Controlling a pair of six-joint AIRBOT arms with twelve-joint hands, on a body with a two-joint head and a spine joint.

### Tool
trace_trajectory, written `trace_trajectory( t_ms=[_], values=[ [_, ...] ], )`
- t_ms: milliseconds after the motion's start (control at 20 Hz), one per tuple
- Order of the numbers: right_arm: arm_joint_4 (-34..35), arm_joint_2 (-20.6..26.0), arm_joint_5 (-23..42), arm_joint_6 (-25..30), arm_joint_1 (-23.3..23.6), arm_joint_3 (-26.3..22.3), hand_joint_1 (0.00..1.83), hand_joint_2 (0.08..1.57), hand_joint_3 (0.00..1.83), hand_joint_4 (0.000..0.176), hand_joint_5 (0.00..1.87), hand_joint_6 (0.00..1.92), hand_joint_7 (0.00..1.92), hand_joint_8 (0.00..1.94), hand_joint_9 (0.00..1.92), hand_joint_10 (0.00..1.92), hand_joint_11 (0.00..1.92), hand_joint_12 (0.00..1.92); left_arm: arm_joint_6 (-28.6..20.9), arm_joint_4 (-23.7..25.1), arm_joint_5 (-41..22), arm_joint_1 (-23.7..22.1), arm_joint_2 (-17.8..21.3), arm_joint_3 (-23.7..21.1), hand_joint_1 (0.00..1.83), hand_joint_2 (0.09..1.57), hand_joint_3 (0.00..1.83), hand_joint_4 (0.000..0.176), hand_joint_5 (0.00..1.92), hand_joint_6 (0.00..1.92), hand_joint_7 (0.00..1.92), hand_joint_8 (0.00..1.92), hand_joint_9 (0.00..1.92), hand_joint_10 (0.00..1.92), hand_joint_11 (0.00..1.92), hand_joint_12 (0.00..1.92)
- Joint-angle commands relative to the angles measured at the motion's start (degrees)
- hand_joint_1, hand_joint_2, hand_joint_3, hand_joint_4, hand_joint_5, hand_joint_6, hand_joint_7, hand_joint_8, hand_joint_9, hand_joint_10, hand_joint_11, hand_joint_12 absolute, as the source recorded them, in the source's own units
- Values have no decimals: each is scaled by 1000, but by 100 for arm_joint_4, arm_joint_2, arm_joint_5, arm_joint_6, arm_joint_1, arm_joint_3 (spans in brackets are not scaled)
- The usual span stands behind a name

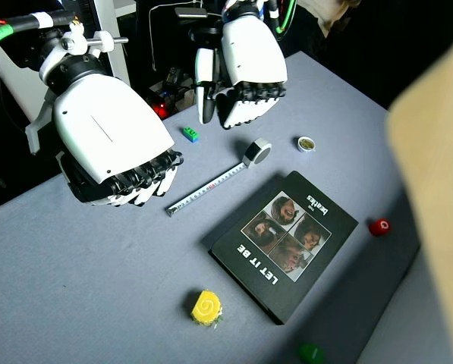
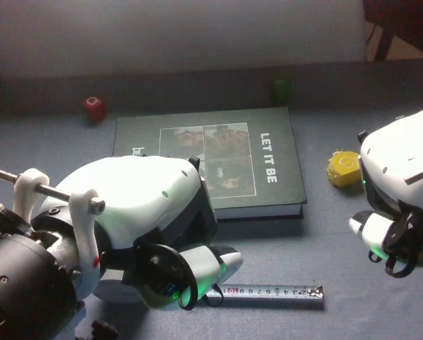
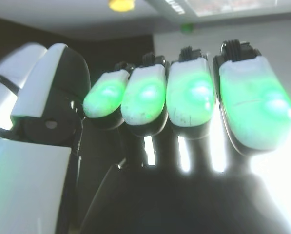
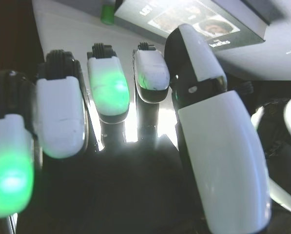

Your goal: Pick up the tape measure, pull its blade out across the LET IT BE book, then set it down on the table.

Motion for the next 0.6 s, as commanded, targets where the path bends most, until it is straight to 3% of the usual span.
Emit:
trace_trajectory(
  t_ms=[0,100,450,550],
  values=[
    [-523,37,-167,-48,77,-31,37,978,265,61,41,69,60,34,0,35,0,271,-45,444,146,-42,5,-2,151,1109,118,26,231,59,207,39,166,54,7,605],
    [-523,39,-195,-108,76,-33,34,1086,43,61,65,4,71,0,10,2,0,253,-62,444,149,-54,4,30,138,1171,7,24,252,4,224,3,184,5,0,623],
    [-467,80,-223,-147,124,-49,82,1093,12,58,85,8,78,2,14,1,0,271,-72,443,183,44,6,69,153,1174,2,25,266,7,241,5,208,7,0,671],
    [-455,132,-160,61,106,-64,85,1092,10,58,79,4,80,2,16,2,0,271,-71,426,257,99,6,76,153,1174,1,25,261,3,242,4,211,7,0,673]
  ],
)
